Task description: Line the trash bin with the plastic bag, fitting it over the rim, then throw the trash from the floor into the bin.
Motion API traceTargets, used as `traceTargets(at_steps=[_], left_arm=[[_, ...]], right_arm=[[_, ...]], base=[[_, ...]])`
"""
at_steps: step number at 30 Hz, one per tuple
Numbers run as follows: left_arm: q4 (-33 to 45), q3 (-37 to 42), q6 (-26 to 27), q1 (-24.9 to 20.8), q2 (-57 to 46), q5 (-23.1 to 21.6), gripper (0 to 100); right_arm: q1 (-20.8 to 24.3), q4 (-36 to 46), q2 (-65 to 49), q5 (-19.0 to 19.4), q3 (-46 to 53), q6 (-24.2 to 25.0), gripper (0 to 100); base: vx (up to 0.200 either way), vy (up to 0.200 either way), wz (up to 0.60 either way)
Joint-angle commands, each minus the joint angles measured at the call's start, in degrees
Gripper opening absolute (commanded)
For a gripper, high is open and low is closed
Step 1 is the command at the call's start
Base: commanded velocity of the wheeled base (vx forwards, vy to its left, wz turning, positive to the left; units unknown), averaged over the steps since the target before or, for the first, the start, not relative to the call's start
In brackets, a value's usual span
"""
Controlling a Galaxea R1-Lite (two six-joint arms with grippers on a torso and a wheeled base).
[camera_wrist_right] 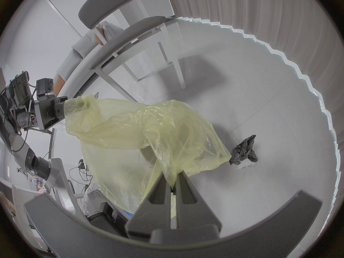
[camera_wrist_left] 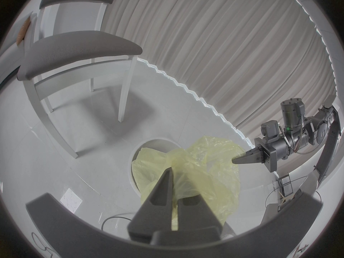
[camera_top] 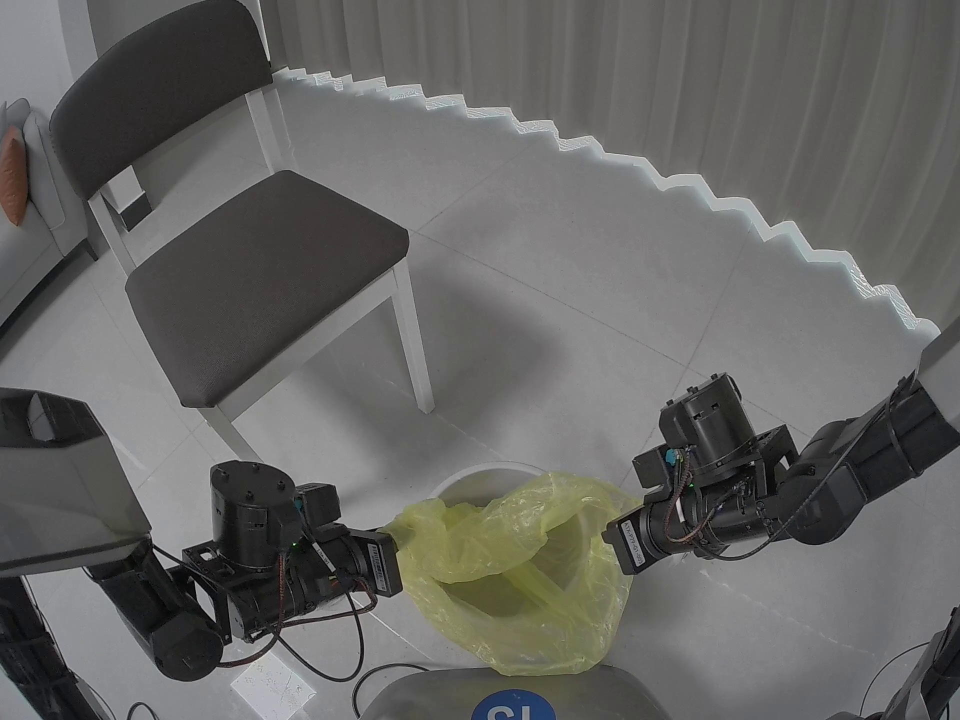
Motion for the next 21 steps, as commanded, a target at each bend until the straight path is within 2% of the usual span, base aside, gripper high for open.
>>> traceTargets(at_steps=[1,12,21], left_arm=[[-1.54,1.71,-0.01,0.43,2.21,-0.52,0],[-5.76,7.51,-0.01,0.43,2.57,-1.14,0],[-6.64,8.92,-0.18,0.34,4.5,-1.14,0]], right_arm=[[-0.11,0.07,1.46,0.08,-0.2,0.02,0],[0.06,0.51,1.64,0.08,0.77,-0.07,0],[0.5,1.65,2.08,-0.01,1.91,-0.07,0]], base=[[0.0,0.0,0.0],[0.0,0.0,0.0],[0.0,0.0,0.0]])
